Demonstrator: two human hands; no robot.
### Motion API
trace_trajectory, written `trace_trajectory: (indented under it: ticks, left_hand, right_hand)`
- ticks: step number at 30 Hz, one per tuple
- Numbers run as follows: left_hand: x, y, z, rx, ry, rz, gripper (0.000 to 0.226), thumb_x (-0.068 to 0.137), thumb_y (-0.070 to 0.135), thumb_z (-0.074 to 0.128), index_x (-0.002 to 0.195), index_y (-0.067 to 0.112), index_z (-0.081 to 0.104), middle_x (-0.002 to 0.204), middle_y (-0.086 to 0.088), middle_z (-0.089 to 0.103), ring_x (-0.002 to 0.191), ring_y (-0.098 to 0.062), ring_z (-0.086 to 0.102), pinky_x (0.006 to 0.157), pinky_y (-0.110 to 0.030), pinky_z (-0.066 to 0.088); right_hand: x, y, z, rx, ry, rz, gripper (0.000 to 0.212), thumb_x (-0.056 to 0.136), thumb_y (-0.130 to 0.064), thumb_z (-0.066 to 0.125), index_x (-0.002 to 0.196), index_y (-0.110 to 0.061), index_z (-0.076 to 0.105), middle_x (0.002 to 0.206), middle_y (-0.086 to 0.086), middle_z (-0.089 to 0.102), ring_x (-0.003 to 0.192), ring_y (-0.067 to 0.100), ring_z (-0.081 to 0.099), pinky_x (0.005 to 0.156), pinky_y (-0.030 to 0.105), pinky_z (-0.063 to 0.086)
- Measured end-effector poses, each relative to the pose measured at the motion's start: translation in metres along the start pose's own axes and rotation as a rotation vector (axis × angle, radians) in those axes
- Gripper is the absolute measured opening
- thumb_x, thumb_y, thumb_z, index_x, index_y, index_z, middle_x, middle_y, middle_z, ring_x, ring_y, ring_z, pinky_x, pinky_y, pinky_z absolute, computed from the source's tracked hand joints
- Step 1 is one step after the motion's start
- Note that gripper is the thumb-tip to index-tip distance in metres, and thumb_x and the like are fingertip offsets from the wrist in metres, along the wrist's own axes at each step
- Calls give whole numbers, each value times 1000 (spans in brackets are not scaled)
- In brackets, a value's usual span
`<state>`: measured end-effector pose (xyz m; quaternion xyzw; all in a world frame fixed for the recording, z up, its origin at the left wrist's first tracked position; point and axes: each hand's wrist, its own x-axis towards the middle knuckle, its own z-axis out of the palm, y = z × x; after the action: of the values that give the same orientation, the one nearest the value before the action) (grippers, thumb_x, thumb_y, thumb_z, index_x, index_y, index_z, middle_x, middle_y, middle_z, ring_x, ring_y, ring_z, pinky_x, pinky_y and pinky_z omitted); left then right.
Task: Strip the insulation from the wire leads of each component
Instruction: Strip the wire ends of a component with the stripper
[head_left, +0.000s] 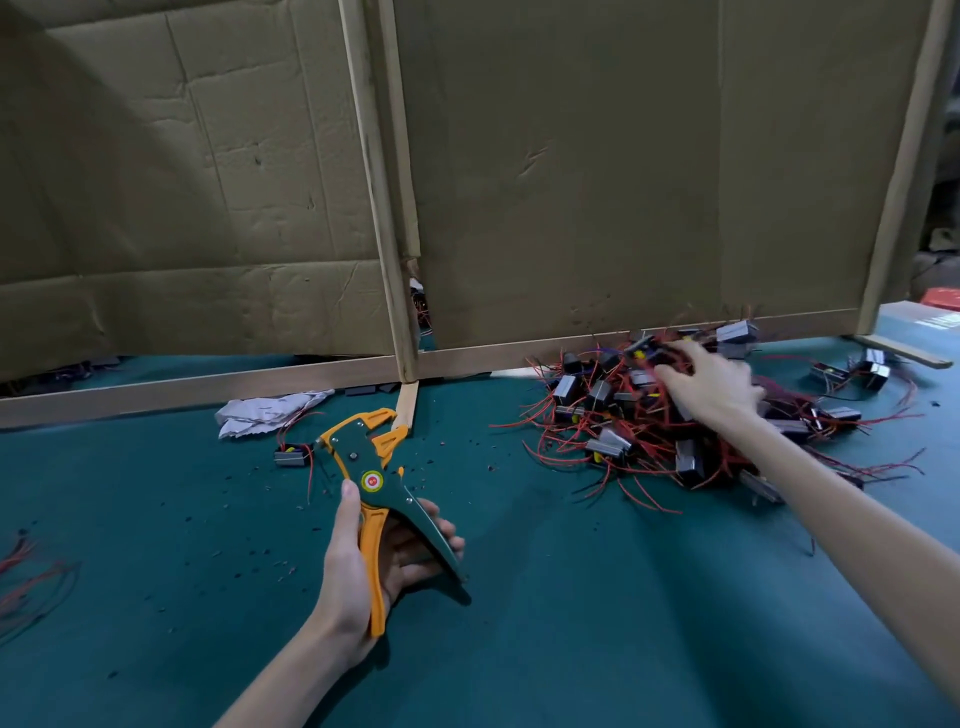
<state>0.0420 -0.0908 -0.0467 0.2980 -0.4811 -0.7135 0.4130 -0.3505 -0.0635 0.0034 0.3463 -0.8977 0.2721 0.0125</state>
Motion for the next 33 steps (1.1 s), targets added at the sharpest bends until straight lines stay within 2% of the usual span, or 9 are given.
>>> trace_trajectory:
  ticks: [7,10,12,16,19,28,30,32,33]
  left_hand:
    - [-1,2,1,-25,-2,-10,85,80,70,32,90,-7,67,90,-34,64,84,-48,66,69,-48,59]
    - [-1,2,1,-27,-2,-16,85,81,70,32,89,-7,67,90,-34,64,83,-48,66,67,-46,59]
    - [-1,1,1,-27,-3,-22,86,81,70,31,91,-8,66,90,-34,64,84,-49,66,69,-47,59]
    - [0,1,0,-29,10,-29,87,80,71,32,88,-8,68,90,-35,63,84,-49,65,78,-54,56]
    - [2,0,0,-25,22,-22,86,81,70,31,86,-7,69,89,-35,63,83,-48,65,85,-56,52]
    - [2,0,0,-20,9,-27,85,82,70,29,87,-5,69,91,-34,64,86,-48,65,72,-48,57]
    - [1,1,1,-34,12,-23,85,82,70,30,91,-7,66,90,-34,64,84,-47,66,69,-47,58]
    - [1,2,2,-46,14,-23,86,82,69,29,95,-9,64,89,-33,64,83,-47,66,70,-48,59]
    - [1,1,1,-50,13,-24,86,83,69,29,96,-9,63,89,-33,64,84,-47,66,72,-49,58]
  right_hand:
    - [-20,-28,18,-87,-103,-152,53,91,-40,45,142,-31,35,138,16,46,131,40,33,106,69,15]
    - [-22,-36,14,-134,310,-141,54,81,-45,44,124,-13,48,127,22,43,119,40,37,95,61,30]
    - [-12,-41,5,-139,412,-173,58,78,-52,42,121,-14,48,131,22,38,119,43,35,95,60,30]
    - [40,-18,-11,-133,91,84,79,83,-71,47,148,-34,23,159,19,-8,139,57,-3,105,74,4]
    - [57,1,-3,43,-148,293,86,83,-75,41,149,-22,32,159,15,5,140,51,13,112,64,14]
    - [46,24,-10,-35,-252,-46,63,96,-55,35,144,-14,43,154,14,30,141,37,24,113,52,25]
    - [47,25,-19,-36,-82,-2,59,97,-52,29,140,-16,46,147,17,42,135,40,33,111,57,26]
    - [45,17,-20,-118,36,-13,58,98,-51,24,142,-19,42,151,16,36,138,39,29,111,59,21]
    - [42,11,-19,-108,-70,-80,60,100,-53,22,148,-19,33,157,14,25,144,35,20,114,57,16]
